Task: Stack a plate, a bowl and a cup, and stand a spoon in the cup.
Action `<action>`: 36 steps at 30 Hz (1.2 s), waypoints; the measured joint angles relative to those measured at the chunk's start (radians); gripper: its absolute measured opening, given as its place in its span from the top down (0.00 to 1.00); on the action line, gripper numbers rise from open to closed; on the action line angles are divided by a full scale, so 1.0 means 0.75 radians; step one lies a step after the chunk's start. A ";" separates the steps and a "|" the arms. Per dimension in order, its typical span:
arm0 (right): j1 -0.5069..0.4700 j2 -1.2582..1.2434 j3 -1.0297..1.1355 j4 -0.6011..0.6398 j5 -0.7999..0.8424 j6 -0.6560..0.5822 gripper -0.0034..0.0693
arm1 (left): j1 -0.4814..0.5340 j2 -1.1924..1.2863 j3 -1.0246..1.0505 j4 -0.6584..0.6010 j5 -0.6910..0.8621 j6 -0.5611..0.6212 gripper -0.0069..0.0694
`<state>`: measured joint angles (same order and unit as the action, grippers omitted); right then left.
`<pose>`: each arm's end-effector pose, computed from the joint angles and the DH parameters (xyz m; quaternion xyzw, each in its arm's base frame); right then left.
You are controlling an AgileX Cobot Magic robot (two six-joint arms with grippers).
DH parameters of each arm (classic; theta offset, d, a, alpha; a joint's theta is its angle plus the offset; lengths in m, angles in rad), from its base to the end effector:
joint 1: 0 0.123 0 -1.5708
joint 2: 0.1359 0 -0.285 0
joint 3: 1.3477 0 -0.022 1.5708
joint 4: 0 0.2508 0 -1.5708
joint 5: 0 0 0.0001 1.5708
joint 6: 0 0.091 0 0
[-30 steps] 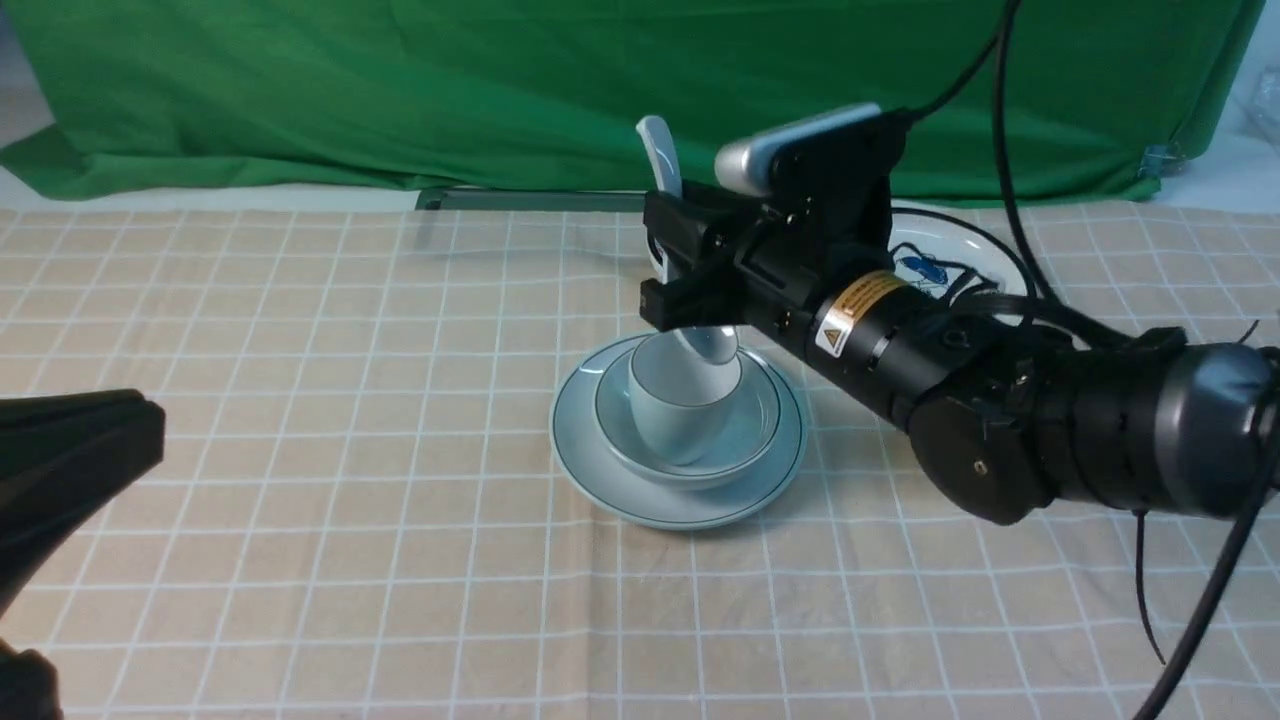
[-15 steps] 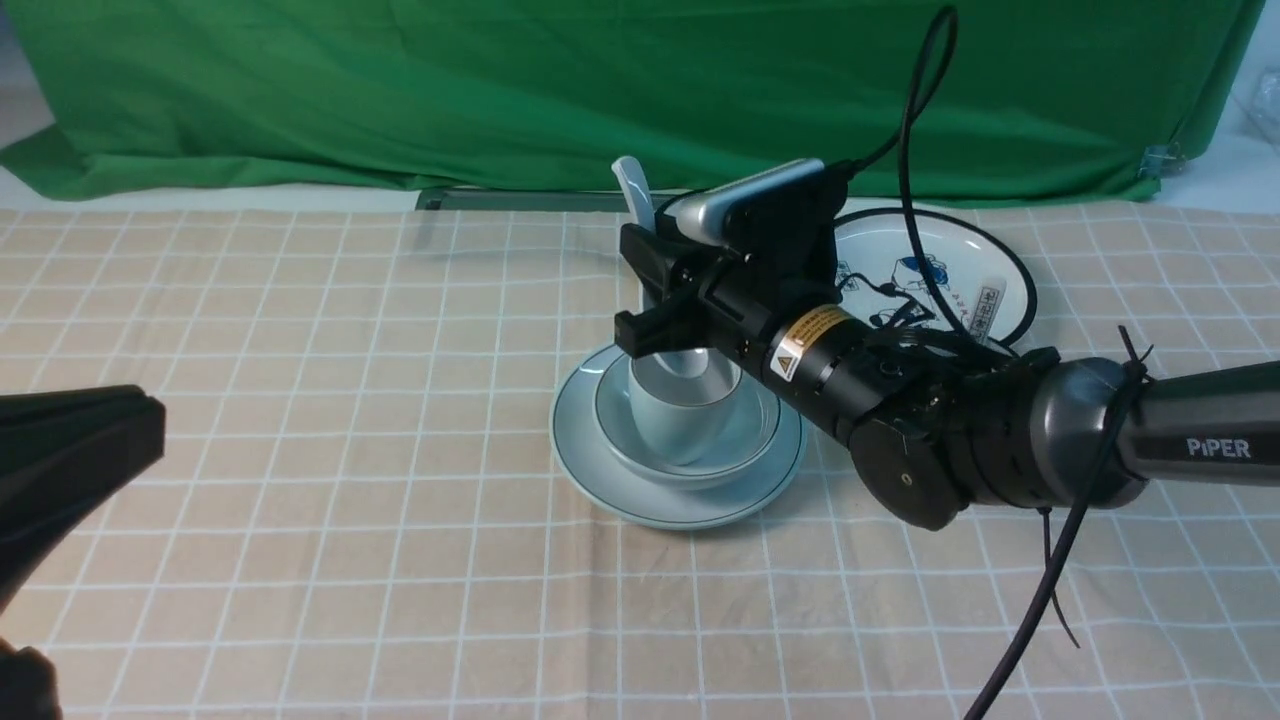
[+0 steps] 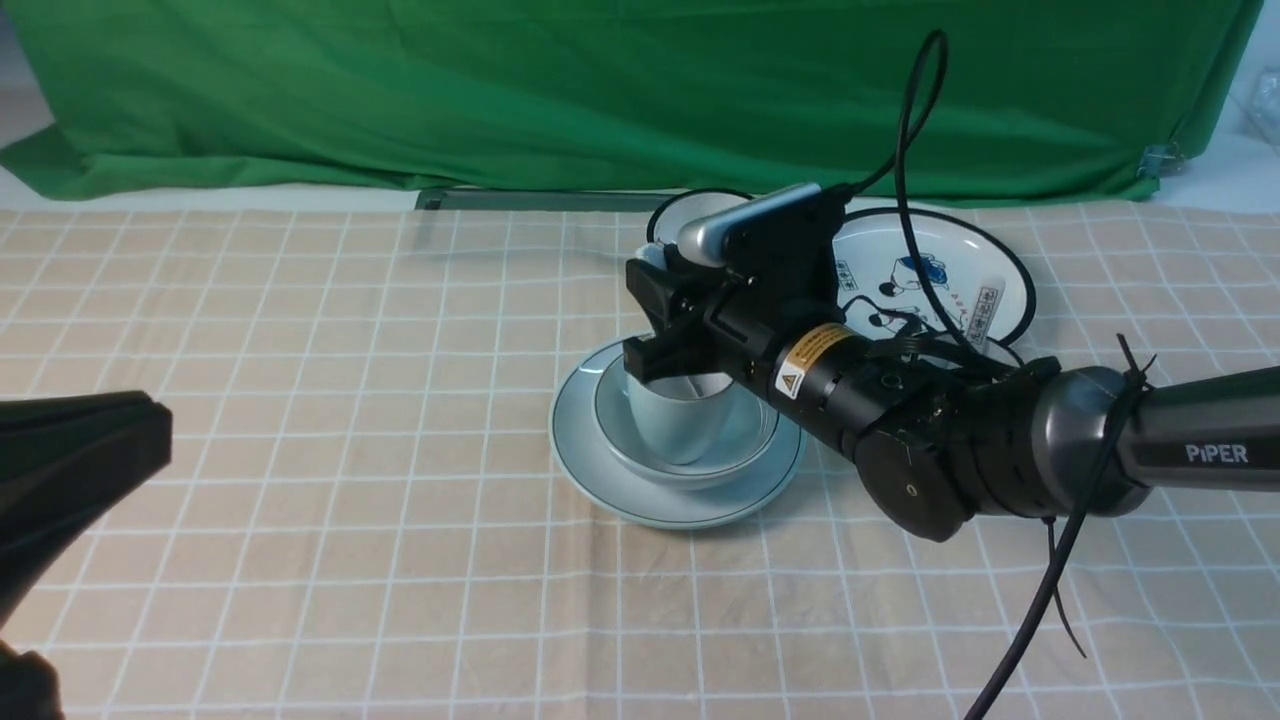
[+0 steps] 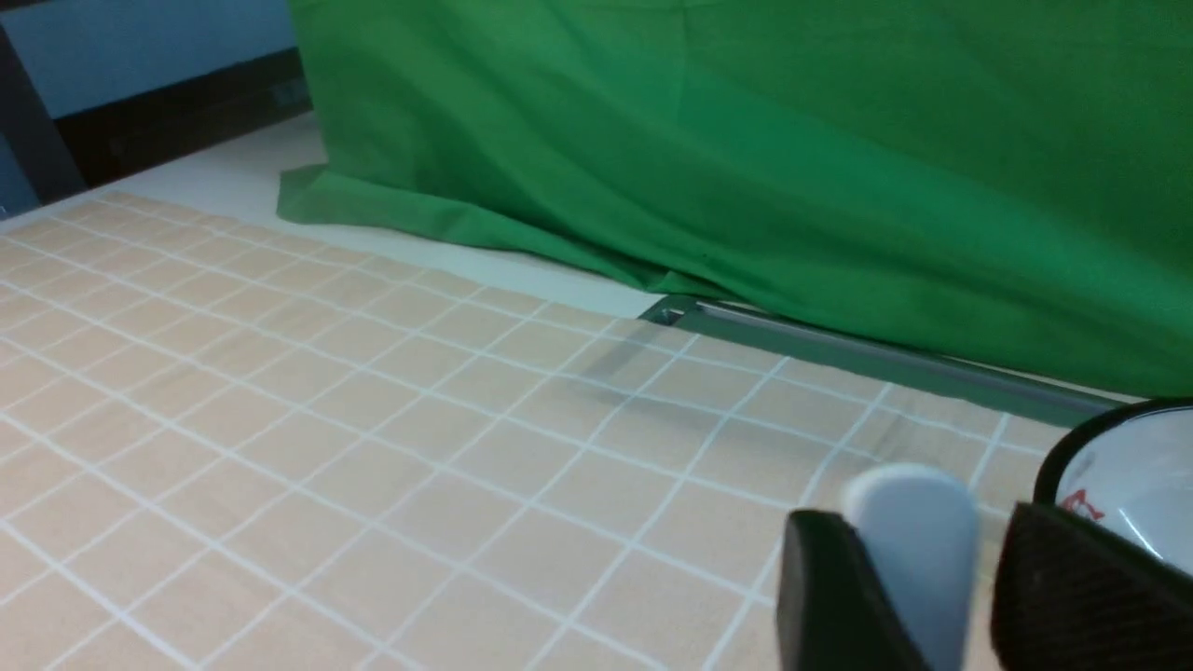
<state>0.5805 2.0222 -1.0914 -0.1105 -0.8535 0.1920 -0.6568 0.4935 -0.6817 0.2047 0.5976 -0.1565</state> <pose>0.3569 0.2431 0.1880 -0.1897 0.6787 0.2705 0.6559 0.0784 -0.0473 0.3523 0.2336 0.7734 -0.1418 0.5720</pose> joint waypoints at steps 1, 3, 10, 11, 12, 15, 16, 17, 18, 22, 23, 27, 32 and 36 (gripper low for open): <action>0.000 -0.004 0.001 0.000 0.001 0.005 0.54 | 0.000 0.000 0.000 0.000 0.000 0.000 0.91; 0.001 -0.032 0.001 -0.007 0.026 0.027 0.54 | 0.000 0.000 0.000 0.000 0.000 0.000 0.91; 0.056 -0.385 0.001 -0.132 0.502 0.069 0.54 | 0.000 -0.001 0.000 0.000 -0.077 0.003 0.91; 0.076 -0.446 0.001 -0.141 0.609 0.067 0.54 | 0.000 -0.004 0.000 -0.008 -0.085 0.017 0.91; 0.097 -0.522 0.001 -0.149 0.751 0.055 0.54 | 0.000 -0.015 0.006 -0.024 -0.102 0.040 0.91; 0.158 -0.734 0.000 -0.160 1.205 -0.014 0.60 | 0.000 -0.111 0.101 -0.112 -0.207 0.099 0.91; 0.175 -0.811 0.008 -0.162 1.371 -0.034 0.65 | 0.000 -0.167 0.163 -0.143 -0.265 0.110 0.91; 0.181 -0.824 0.010 -0.162 1.395 -0.037 0.66 | 0.000 -0.168 0.163 -0.149 -0.276 0.110 0.91; 0.199 -0.896 0.037 -0.164 1.545 -0.044 0.73 | 0.000 -0.243 0.256 -0.181 -0.357 0.115 0.91; 0.242 -1.112 0.179 -0.162 1.761 -0.002 0.89 | 0.000 -0.368 0.456 -0.213 -0.594 0.130 0.91; 0.249 -1.170 0.230 -0.161 1.791 0.036 0.91 | 0.000 -0.386 0.502 -0.216 -0.651 0.130 0.91; 0.253 -1.318 0.357 -0.148 1.852 0.127 0.92 | 0.000 -0.397 0.583 -0.203 -0.727 0.130 0.91; 0.254 -1.459 0.461 -0.145 1.864 0.159 0.92 | 0.000 -0.397 0.659 -0.193 -0.745 0.130 0.91; 0.254 -1.474 0.466 -0.145 1.851 0.168 0.91 | 0.000 -0.397 0.689 -0.193 -0.742 0.130 0.91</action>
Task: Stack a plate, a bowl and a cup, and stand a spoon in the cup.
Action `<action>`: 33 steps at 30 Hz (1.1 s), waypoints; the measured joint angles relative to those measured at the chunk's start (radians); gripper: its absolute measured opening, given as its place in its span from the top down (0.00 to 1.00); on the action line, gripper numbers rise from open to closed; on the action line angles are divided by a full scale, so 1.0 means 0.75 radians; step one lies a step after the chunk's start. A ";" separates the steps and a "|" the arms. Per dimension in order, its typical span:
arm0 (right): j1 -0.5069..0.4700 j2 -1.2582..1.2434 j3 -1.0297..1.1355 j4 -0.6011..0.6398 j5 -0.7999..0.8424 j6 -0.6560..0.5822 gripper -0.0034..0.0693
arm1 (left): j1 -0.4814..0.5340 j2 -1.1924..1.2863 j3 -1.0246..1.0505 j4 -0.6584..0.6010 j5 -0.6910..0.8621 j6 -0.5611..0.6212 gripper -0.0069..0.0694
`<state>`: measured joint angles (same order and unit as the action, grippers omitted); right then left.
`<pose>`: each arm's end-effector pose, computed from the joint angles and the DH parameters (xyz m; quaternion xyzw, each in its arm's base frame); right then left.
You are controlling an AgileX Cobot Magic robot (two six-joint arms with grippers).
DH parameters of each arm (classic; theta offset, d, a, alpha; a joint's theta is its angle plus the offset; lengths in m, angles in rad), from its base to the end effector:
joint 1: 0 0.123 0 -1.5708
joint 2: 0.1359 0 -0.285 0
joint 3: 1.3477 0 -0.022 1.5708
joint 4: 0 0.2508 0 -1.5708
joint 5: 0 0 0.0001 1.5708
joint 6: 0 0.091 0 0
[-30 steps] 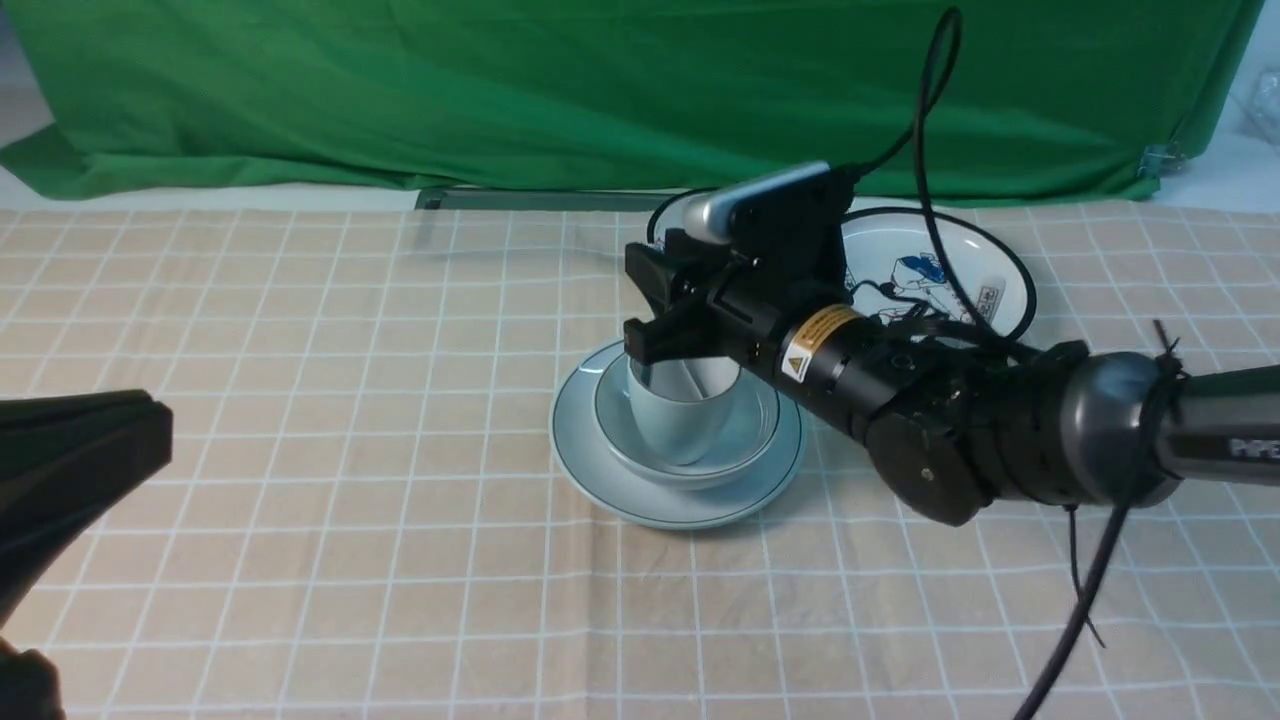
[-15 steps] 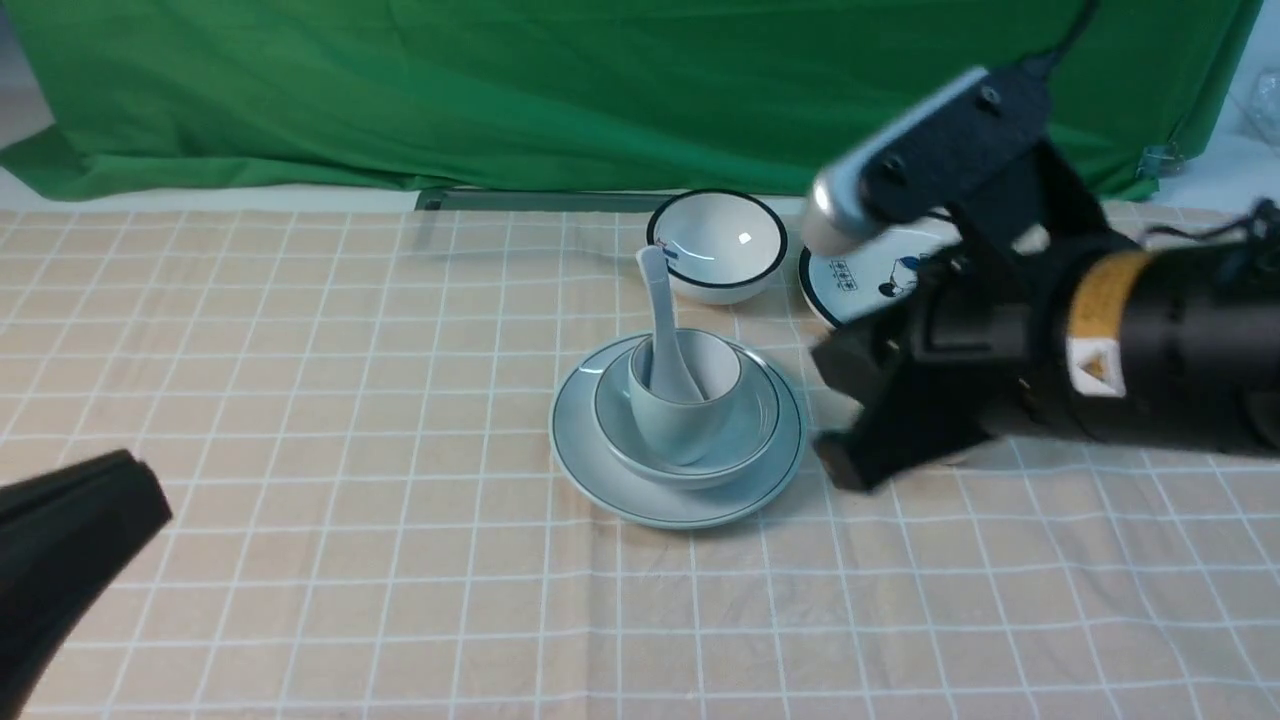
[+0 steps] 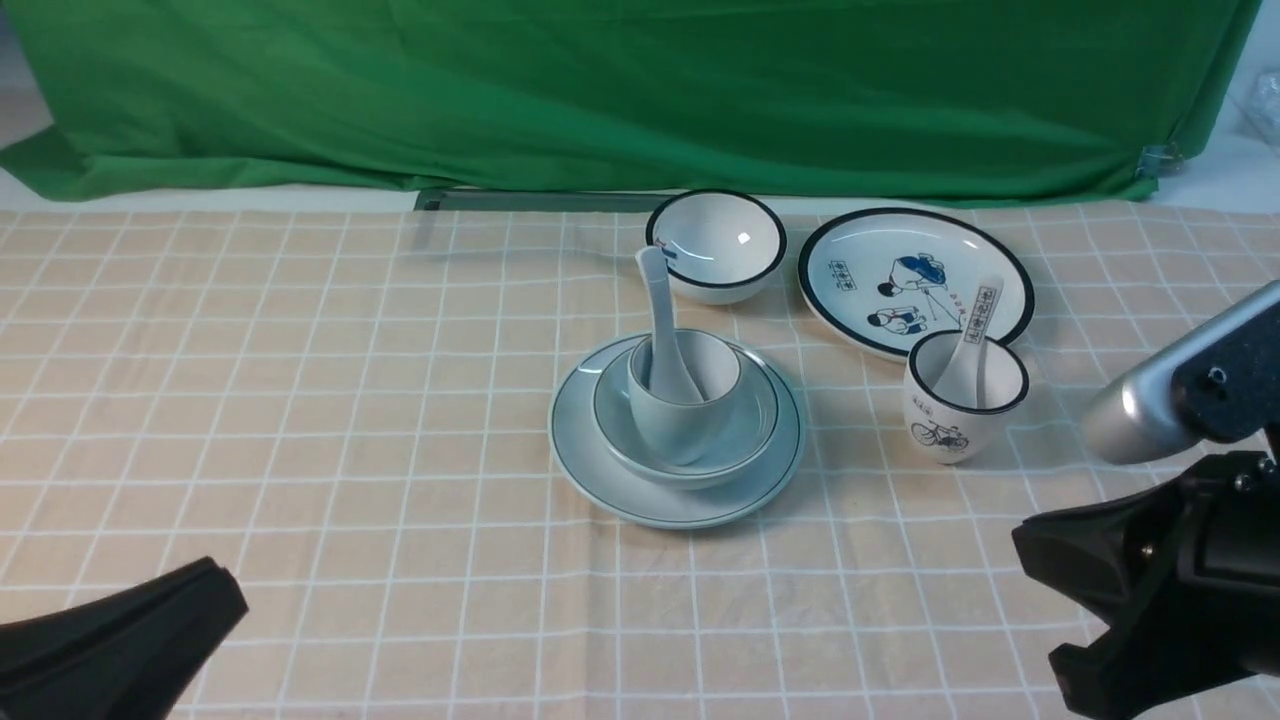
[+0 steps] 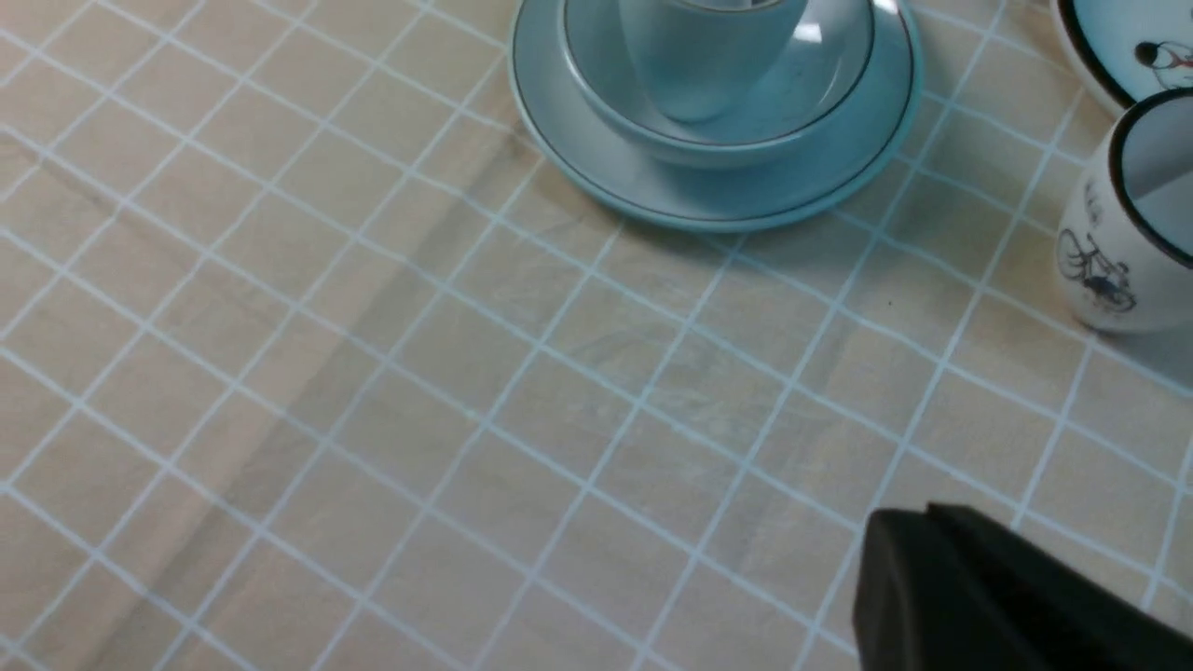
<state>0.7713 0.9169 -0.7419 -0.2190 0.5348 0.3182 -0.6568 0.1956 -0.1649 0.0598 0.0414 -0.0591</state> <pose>0.1394 0.1214 0.3185 -0.2554 0.8487 0.1561 0.4360 0.0561 -0.0430 0.2532 0.2257 0.6644 -0.2287 0.6747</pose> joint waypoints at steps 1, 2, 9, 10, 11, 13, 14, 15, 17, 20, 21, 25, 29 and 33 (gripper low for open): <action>0.000 0.000 0.001 0.000 -0.006 0.001 0.90 | 0.000 0.000 0.010 0.000 -0.001 0.000 0.91; 0.000 0.000 0.001 0.000 -0.007 0.001 0.90 | 0.000 0.000 0.018 0.000 -0.001 0.000 0.91; -0.084 -0.052 0.033 -0.015 -0.025 -0.009 0.91 | 0.000 0.000 0.071 0.000 0.000 0.001 0.91; -0.143 -0.095 0.065 0.021 -0.052 -0.052 0.92 | 0.000 -0.001 0.077 0.000 0.003 0.001 0.91; -0.169 -0.105 0.073 0.030 -0.060 -0.079 0.92 | 0.000 -0.001 0.078 0.000 0.003 0.001 0.91; -0.359 -0.291 0.236 0.205 -0.193 -0.334 0.93 | 0.000 -0.002 0.090 0.002 0.012 0.004 0.91; -0.404 -0.363 0.304 0.257 -0.242 -0.424 0.93 | 0.000 -0.002 0.092 0.002 0.014 0.004 0.91; -0.478 -0.440 0.378 0.292 -0.295 -0.491 0.93 | 0.000 -0.002 0.093 0.003 0.014 0.004 0.91; -0.573 -0.582 0.513 0.345 -0.384 -0.565 0.93 | 0.000 -0.002 0.095 0.002 0.014 0.006 0.91; -0.745 -0.900 0.814 0.388 -0.533 -0.623 0.93 | 0.000 -0.002 0.096 0.003 0.014 0.007 0.91; -0.779 -0.979 0.883 0.393 -0.547 -0.626 0.93 | 0.000 -0.002 0.096 0.003 0.014 0.010 0.91; -0.855 -1.189 0.992 0.400 -0.511 -0.625 0.93 | 0.000 -0.002 0.097 0.003 0.015 0.010 0.91; -0.870 -1.219 0.997 0.400 -0.411 -0.625 0.93 | 0.000 -0.002 0.097 0.003 0.014 0.012 0.91; -0.871 -1.220 0.997 0.400 -0.399 -0.625 0.93 | 0.000 -0.002 0.097 0.003 0.014 0.012 0.91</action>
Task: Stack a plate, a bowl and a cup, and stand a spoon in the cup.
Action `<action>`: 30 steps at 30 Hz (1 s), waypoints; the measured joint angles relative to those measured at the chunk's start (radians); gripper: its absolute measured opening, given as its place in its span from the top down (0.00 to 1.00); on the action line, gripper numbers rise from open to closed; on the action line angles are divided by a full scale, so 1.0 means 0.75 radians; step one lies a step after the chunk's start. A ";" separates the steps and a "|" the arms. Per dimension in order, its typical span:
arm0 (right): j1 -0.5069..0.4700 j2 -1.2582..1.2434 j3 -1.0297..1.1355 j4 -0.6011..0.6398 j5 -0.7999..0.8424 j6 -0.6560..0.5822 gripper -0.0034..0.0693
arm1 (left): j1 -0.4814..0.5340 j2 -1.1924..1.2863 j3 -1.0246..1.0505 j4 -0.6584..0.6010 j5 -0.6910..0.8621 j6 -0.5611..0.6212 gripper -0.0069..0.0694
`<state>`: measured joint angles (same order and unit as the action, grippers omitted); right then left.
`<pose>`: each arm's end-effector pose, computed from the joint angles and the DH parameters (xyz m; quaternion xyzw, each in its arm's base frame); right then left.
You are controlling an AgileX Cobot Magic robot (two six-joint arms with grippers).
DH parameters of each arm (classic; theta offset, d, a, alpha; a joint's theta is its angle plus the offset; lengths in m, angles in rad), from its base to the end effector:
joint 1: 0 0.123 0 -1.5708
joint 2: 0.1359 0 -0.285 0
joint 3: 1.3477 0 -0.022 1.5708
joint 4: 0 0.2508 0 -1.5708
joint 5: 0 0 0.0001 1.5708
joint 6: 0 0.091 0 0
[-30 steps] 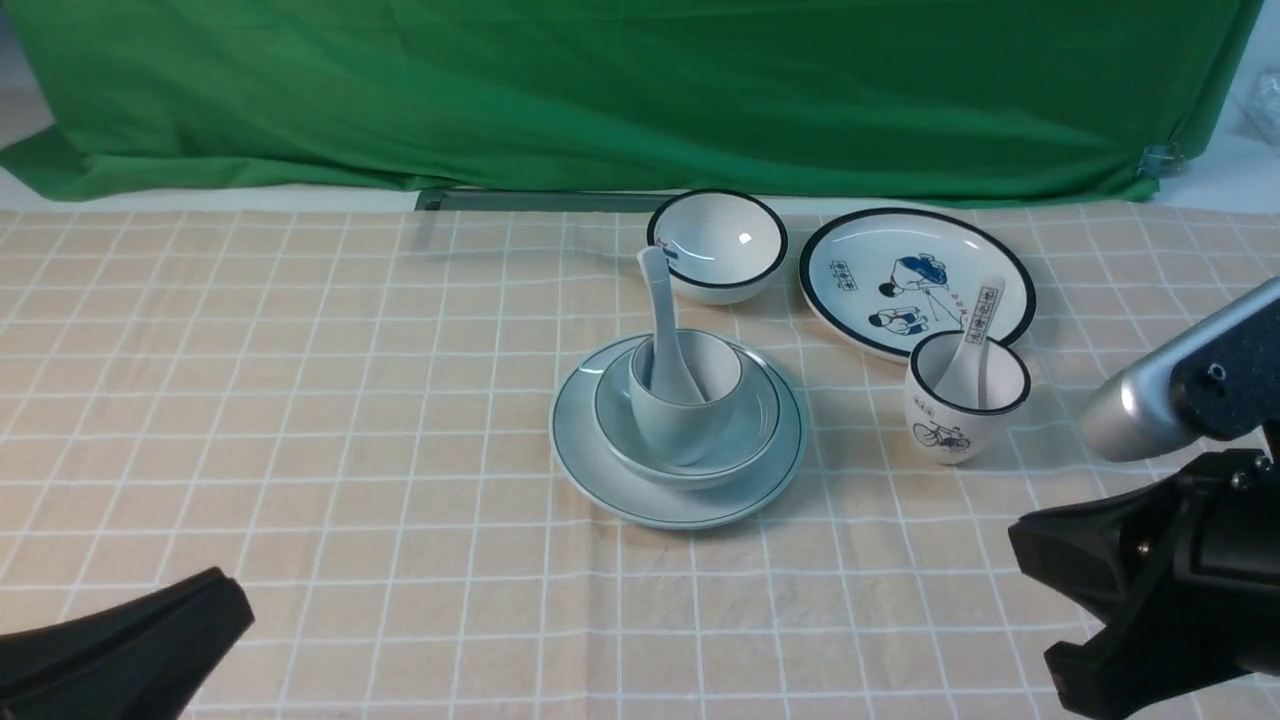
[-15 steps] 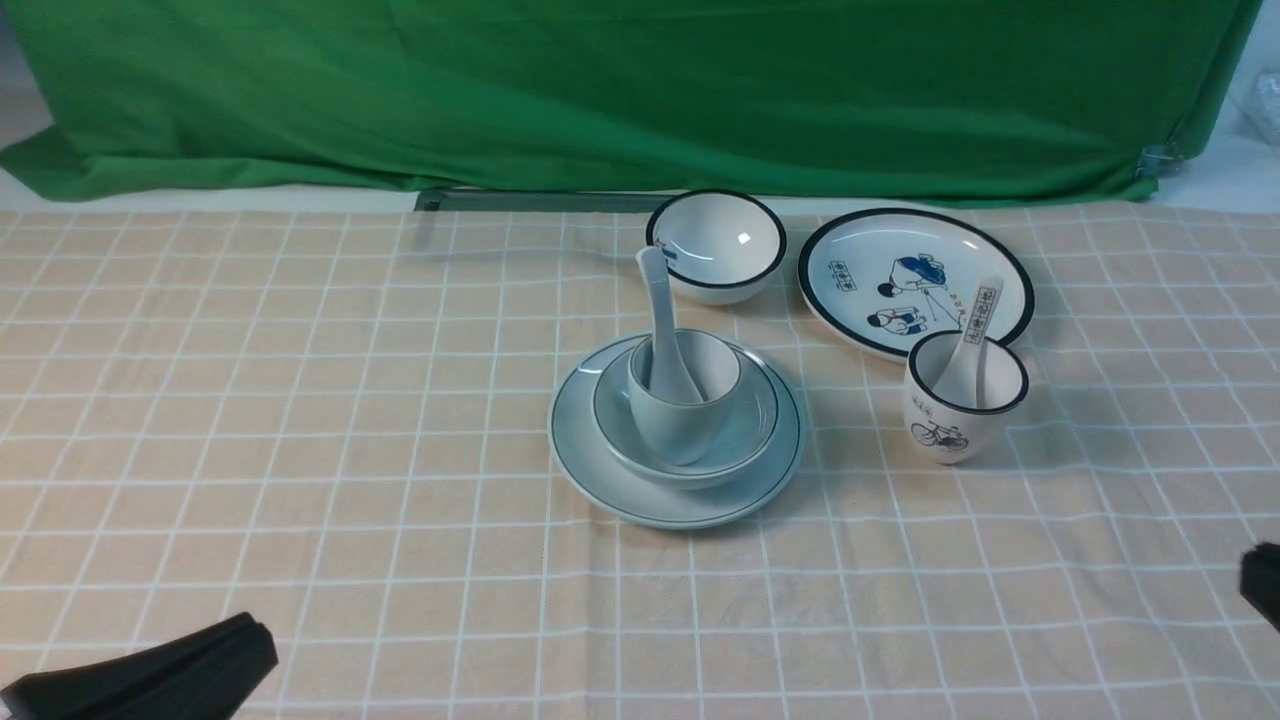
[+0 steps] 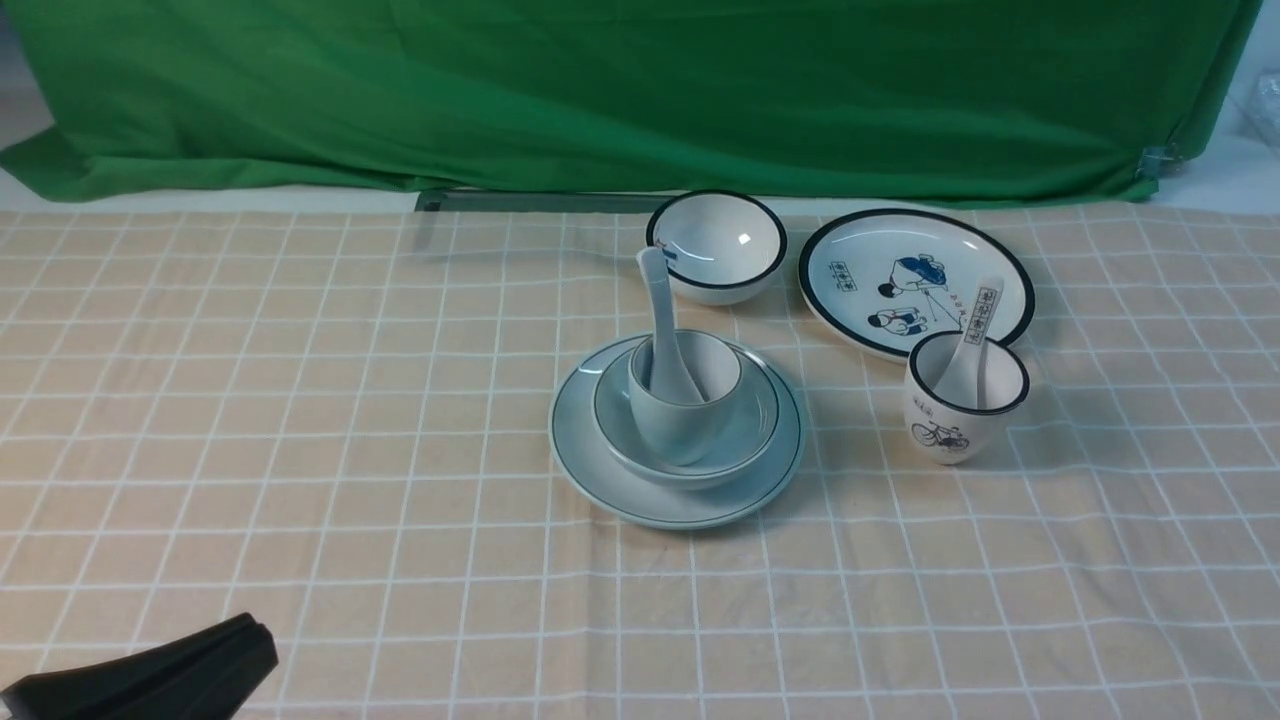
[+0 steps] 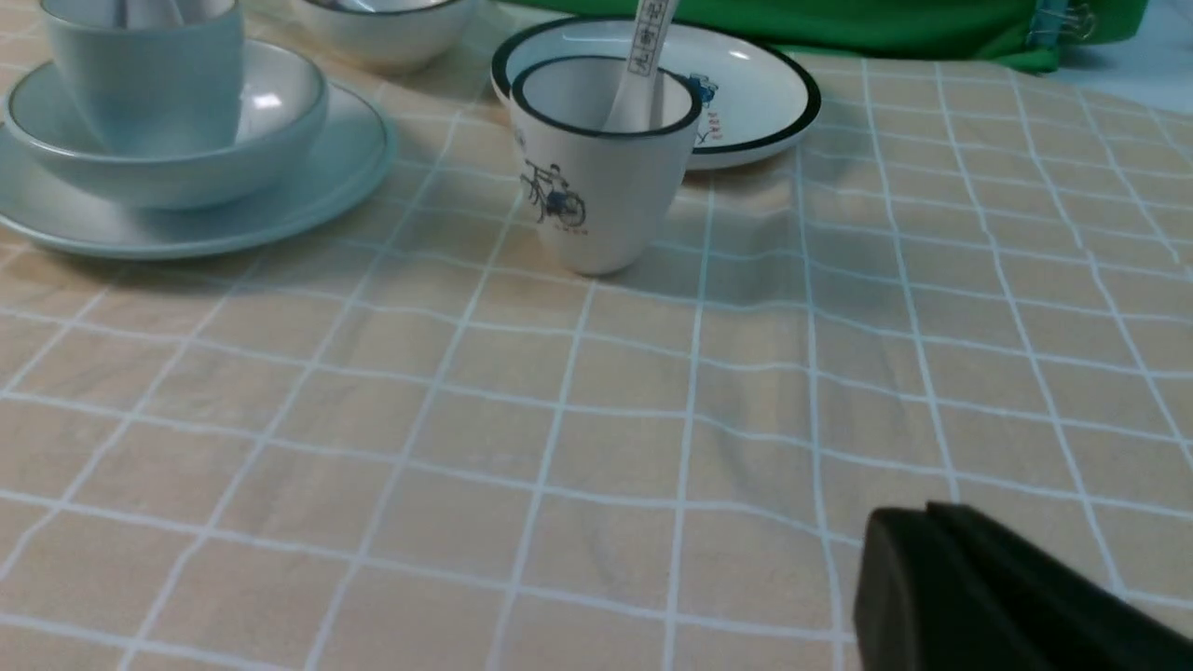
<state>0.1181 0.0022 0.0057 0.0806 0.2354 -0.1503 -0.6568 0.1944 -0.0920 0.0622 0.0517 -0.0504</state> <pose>0.0553 0.0083 0.1899 -0.0782 0.7558 0.0221 0.6497 0.0574 -0.0439 0.2274 0.2386 0.6903 -0.2154 0.6482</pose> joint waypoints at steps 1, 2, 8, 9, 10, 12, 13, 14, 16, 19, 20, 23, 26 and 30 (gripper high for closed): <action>0.000 0.000 0.000 0.000 0.001 0.000 0.93 | 0.000 0.000 0.000 0.000 0.000 0.000 0.91; 0.000 0.000 0.000 0.000 0.003 0.000 0.93 | 0.000 0.000 0.000 0.000 0.000 0.001 0.91; -0.001 0.000 0.000 0.000 0.005 0.010 0.93 | 0.000 0.000 0.000 0.000 0.000 0.002 0.91; -0.001 0.000 0.000 0.000 0.005 0.012 0.93 | 0.000 0.000 0.000 0.000 0.000 0.002 0.91; -0.001 0.000 0.000 0.000 0.005 0.013 0.92 | 0.000 0.000 0.000 0.000 0.000 0.002 0.91; -0.001 0.000 0.000 0.000 0.005 0.014 0.92 | 0.000 0.000 0.000 0.000 0.000 0.002 0.91; -0.001 0.000 0.000 0.000 0.006 0.015 0.92 | 0.000 0.000 0.000 0.000 0.000 0.002 0.91; -0.001 0.000 0.000 0.000 0.006 0.015 0.91 | 0.000 0.000 0.000 0.000 0.000 0.002 0.91; -0.001 -0.001 0.000 0.000 0.006 0.015 0.90 | 0.000 0.000 0.000 0.000 0.000 0.002 0.91; -0.001 -0.001 0.000 0.000 0.006 0.019 0.88 | 0.000 0.000 0.000 0.000 0.000 0.002 0.91; -0.001 -0.001 0.000 0.000 0.006 0.020 0.87 | 0.000 0.000 0.000 0.000 0.000 0.006 0.91; -0.001 -0.001 0.000 0.000 0.006 0.025 0.86 | 0.041 -0.005 0.000 -0.022 -0.020 0.116 0.91; -0.001 -0.001 0.000 0.000 0.006 0.027 0.85 | 0.262 -0.069 0.000 -0.117 -0.033 0.220 0.91; -0.001 -0.001 0.000 0.000 0.006 0.031 0.83 | 0.557 -0.195 0.000 -0.188 0.012 0.242 0.91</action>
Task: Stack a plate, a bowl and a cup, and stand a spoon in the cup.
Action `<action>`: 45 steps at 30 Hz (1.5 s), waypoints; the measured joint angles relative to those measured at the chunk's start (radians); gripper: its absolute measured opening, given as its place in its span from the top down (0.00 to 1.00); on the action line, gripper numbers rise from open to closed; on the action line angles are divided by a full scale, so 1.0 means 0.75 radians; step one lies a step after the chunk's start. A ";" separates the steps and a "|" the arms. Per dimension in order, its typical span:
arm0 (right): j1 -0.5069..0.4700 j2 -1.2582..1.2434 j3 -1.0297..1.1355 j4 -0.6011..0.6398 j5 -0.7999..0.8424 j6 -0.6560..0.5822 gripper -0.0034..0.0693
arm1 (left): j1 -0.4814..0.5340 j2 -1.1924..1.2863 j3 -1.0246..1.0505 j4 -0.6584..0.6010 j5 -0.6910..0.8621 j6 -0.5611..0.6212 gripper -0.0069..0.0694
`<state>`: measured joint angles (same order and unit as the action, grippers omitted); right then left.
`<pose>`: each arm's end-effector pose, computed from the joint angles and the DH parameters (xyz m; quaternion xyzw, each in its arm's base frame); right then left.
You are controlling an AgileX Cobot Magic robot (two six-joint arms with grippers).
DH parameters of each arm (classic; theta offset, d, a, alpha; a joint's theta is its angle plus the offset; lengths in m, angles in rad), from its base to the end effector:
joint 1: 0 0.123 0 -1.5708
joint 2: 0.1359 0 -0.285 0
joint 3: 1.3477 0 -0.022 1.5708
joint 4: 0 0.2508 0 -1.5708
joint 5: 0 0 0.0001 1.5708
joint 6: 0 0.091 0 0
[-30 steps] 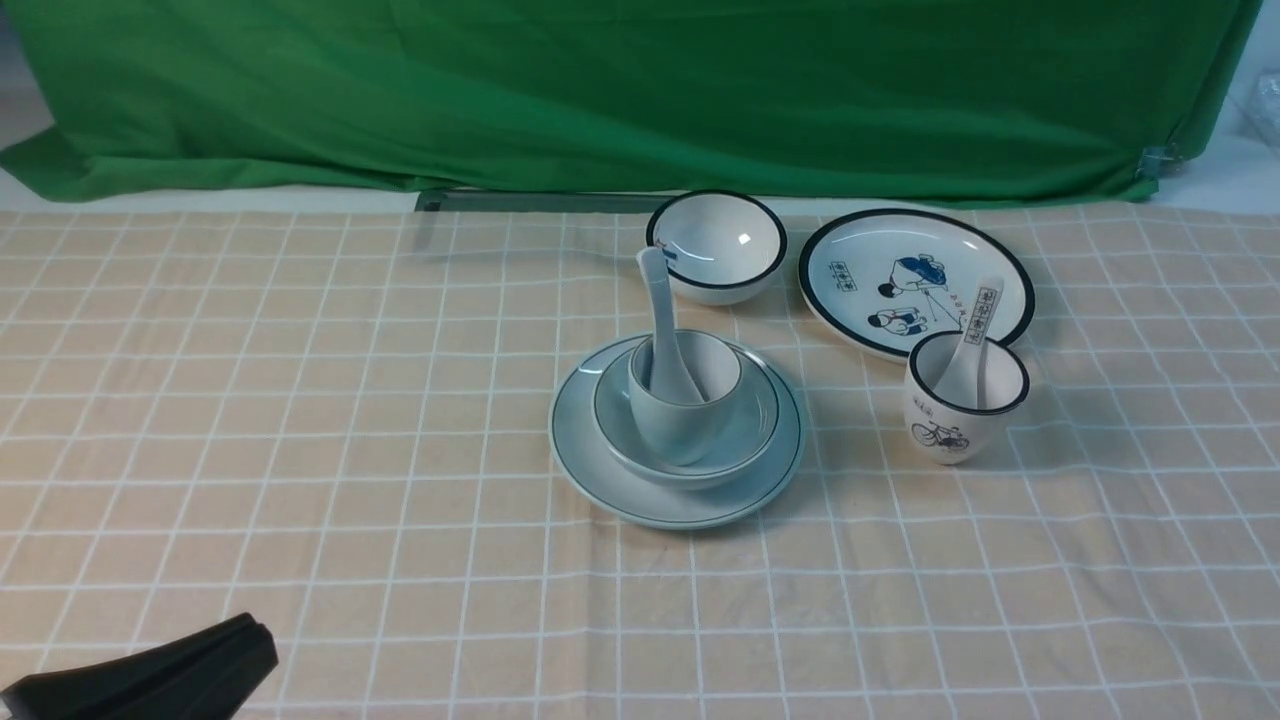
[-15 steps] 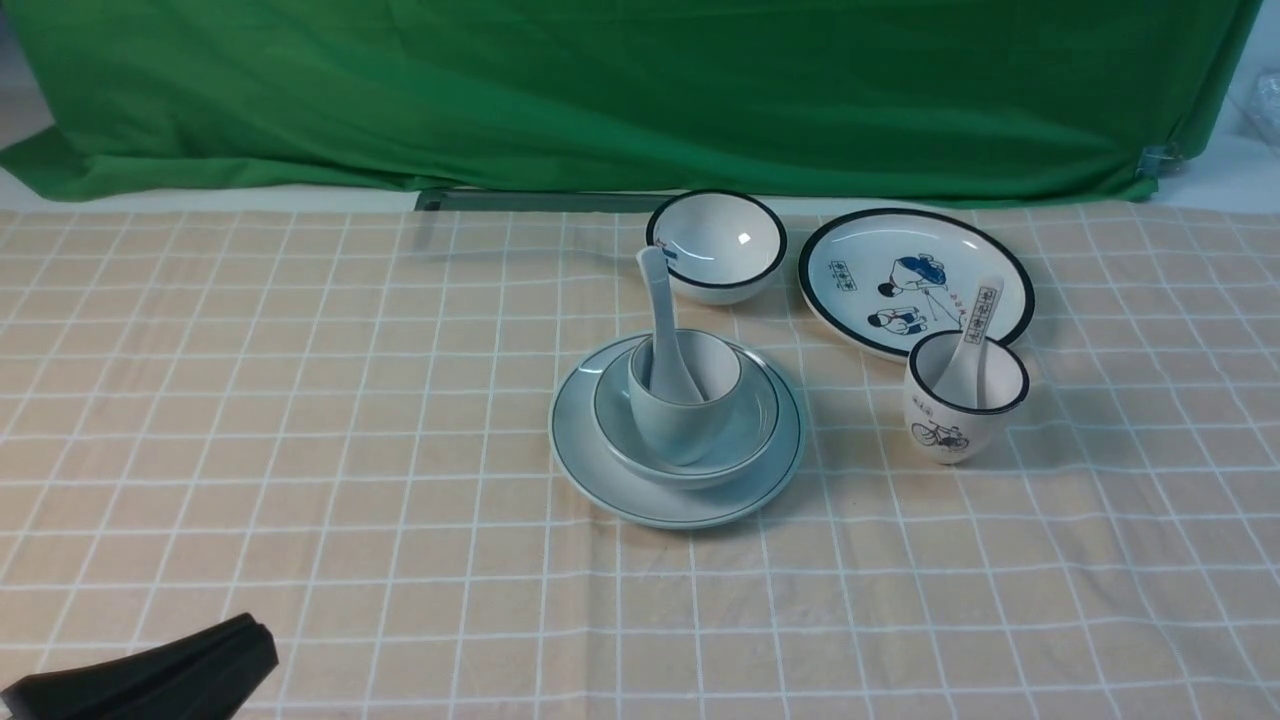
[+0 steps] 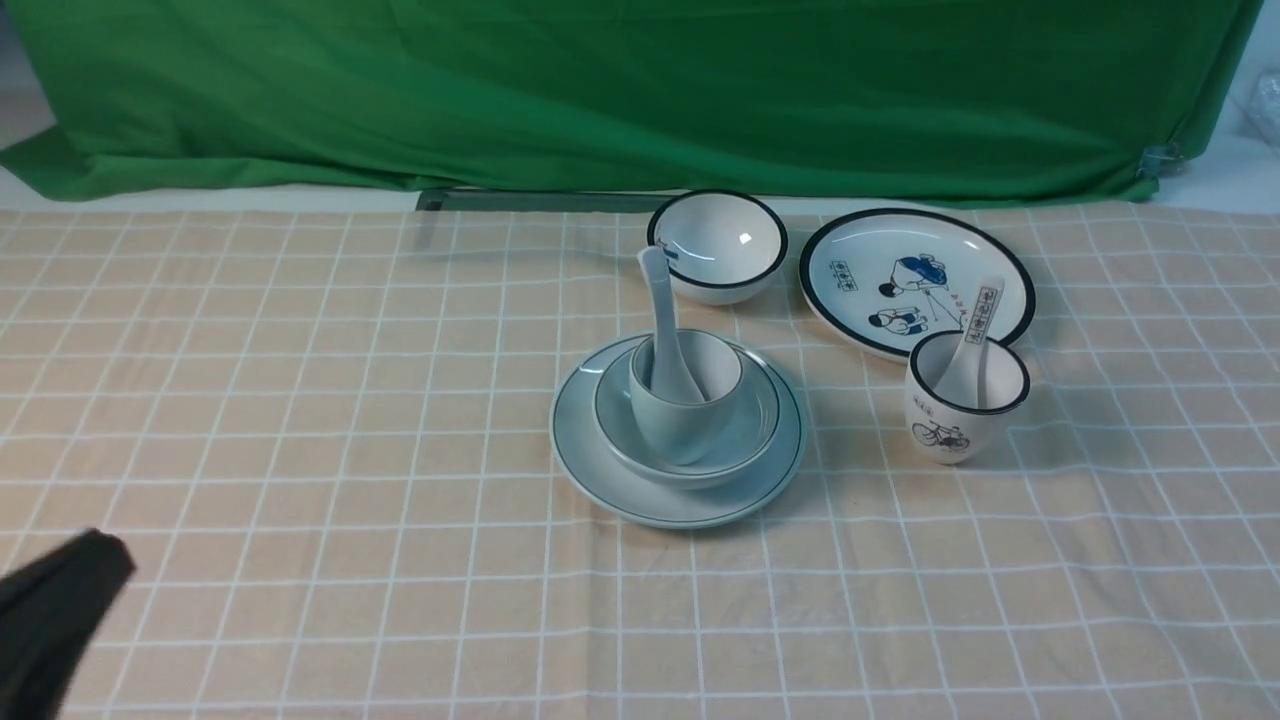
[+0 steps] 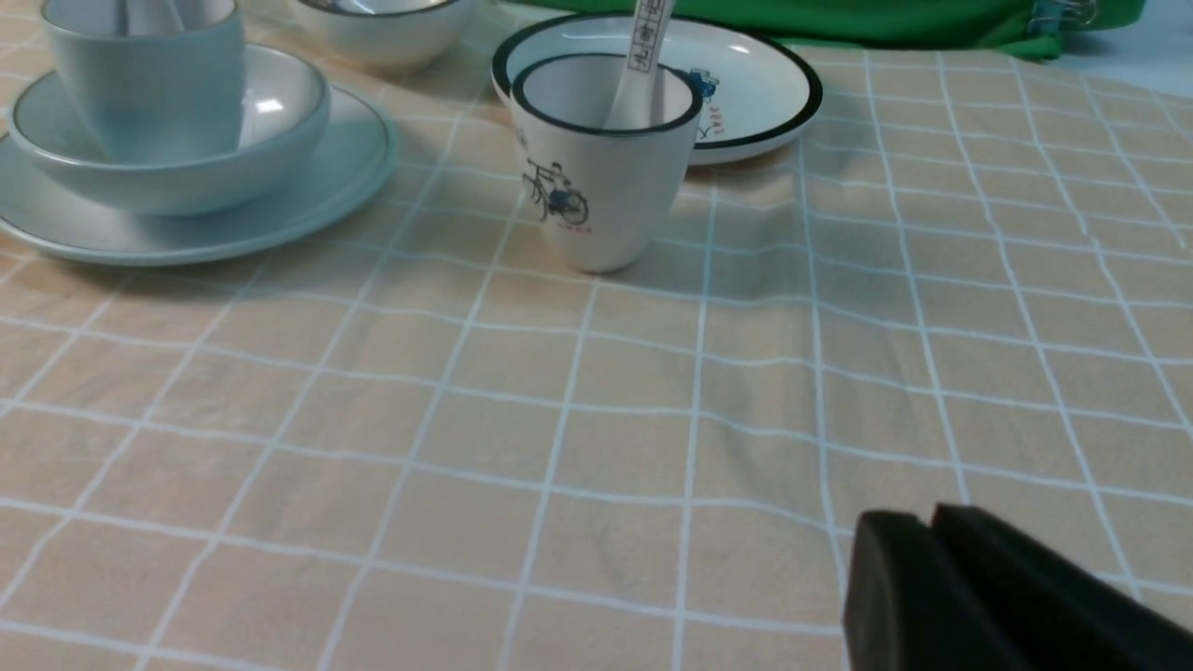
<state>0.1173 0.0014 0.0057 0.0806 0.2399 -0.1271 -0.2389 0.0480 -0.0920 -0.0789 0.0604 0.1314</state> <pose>0.0551 0.0083 0.1895 -0.0693 0.7579 0.0295 0.6480 0.0546 -0.0138 0.2361 0.1007 0.6741 -0.0697 0.7284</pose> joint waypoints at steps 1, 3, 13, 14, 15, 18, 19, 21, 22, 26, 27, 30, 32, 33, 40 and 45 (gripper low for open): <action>0.000 0.000 0.000 0.000 0.000 0.001 0.83 | 0.047 -0.027 0.000 -0.012 0.020 0.001 0.91; 0.000 0.000 0.000 0.000 0.000 0.003 0.82 | 0.159 -0.053 0.015 -0.026 0.065 0.001 0.91; 0.000 0.000 0.000 0.000 -0.003 0.004 0.78 | 0.371 -0.065 0.132 -0.096 0.217 -0.010 0.91; 0.000 0.000 0.000 0.000 -0.003 0.004 0.77 | 0.371 -0.065 0.132 -0.096 0.210 -0.010 0.91; 0.000 0.000 0.000 0.000 -0.003 0.004 0.77 | 0.371 -0.065 0.132 -0.096 0.210 -0.010 0.91; 0.000 0.000 0.000 0.000 -0.006 0.004 0.76 | 0.371 -0.065 0.132 -0.096 0.207 -0.010 0.91; 0.000 0.000 0.000 0.000 -0.006 0.004 0.75 | 0.371 -0.065 0.132 -0.096 0.207 -0.010 0.91; 0.000 0.000 0.000 0.000 -0.007 0.004 0.75 | 0.371 -0.065 0.132 -0.096 0.206 -0.010 0.91; 0.000 0.000 0.000 0.000 -0.007 0.004 0.74 | 0.371 -0.065 0.132 -0.096 0.206 -0.010 0.91; 0.000 0.000 0.000 0.000 -0.007 0.004 0.73 | 0.371 -0.065 0.132 -0.096 0.206 -0.010 0.91; 0.000 0.000 0.000 0.000 -0.007 0.004 0.73 | 0.371 -0.065 0.132 -0.096 0.206 -0.010 0.91; 0.000 0.000 0.000 0.000 -0.007 0.004 0.72 | 0.371 -0.065 0.132 -0.096 0.206 -0.010 0.91; 0.000 0.000 0.000 0.000 -0.007 0.004 0.72 | 0.371 -0.065 0.132 -0.096 0.206 -0.010 0.91; 0.000 0.000 0.000 0.000 -0.007 0.004 0.71 | 0.371 -0.065 0.132 -0.096 0.206 -0.010 0.91; 0.000 0.000 0.000 0.000 -0.007 0.004 0.70 | 0.371 -0.065 0.132 -0.096 0.206 -0.010 0.91; 0.000 0.000 0.000 0.000 -0.007 0.004 0.68 | 0.371 -0.065 0.132 -0.096 0.206 -0.010 0.91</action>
<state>0.1173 0.0010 0.0057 0.0806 0.2347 -0.1240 0.0394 -0.0006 0.0070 -0.1511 0.2150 0.1239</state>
